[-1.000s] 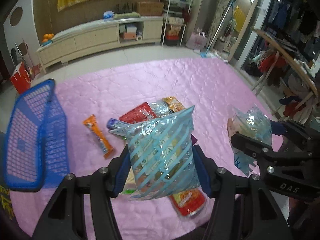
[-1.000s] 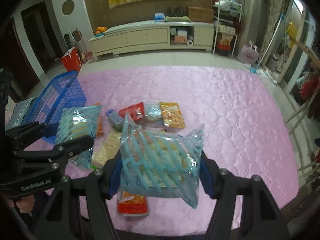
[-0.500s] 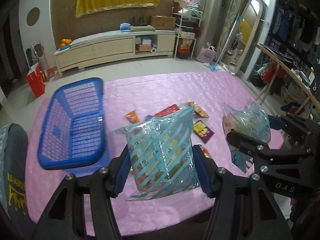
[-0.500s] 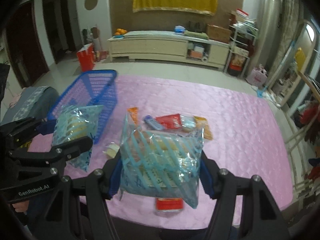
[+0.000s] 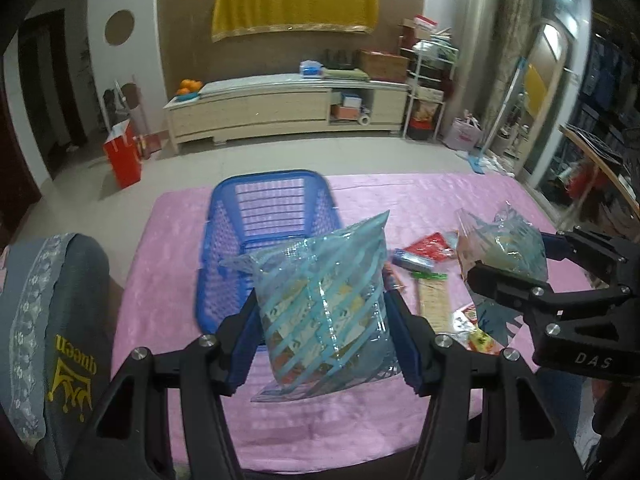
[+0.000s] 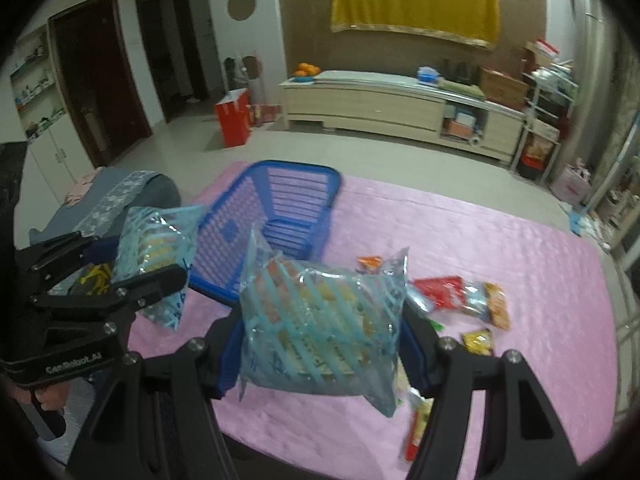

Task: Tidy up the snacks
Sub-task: 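Lower the bag into the blue basket and open the right tool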

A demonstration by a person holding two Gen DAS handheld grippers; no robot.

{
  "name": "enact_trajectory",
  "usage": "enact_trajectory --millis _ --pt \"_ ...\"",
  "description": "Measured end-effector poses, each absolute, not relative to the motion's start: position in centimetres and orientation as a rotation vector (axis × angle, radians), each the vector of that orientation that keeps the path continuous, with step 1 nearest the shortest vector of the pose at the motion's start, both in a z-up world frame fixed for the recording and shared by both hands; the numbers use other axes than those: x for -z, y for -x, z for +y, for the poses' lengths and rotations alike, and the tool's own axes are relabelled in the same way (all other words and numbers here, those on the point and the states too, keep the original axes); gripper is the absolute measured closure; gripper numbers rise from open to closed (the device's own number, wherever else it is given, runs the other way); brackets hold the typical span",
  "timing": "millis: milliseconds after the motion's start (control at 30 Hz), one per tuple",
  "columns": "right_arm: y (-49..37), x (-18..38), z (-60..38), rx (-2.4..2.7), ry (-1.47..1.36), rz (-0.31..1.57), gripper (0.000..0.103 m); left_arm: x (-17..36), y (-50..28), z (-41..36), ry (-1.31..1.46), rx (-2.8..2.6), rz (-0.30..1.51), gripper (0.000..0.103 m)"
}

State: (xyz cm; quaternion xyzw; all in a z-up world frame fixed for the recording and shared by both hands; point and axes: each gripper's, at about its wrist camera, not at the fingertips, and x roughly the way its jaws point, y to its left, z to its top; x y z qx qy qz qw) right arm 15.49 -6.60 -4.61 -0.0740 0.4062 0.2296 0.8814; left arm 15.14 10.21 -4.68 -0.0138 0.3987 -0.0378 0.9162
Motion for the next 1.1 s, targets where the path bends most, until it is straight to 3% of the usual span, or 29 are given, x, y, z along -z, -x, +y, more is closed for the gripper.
enact_trajectory --millis 867,1000,1100 --pt "-22.9 10.7 0.9 -0.599 0.119 1.054 0.033 10.6 -22.1 17.6 0.105 0.063 0.933 0.045" --pt "-23.2 11.0 1.2 -0.607 0.118 1.066 0.033 10.5 -22.2 17.6 0.097 0.068 0.93 0.037" --pt "-23.4 11.2 1.3 -0.615 0.118 1.073 0.032 10.6 -22.1 17.8 0.088 0.05 0.936 0.037"
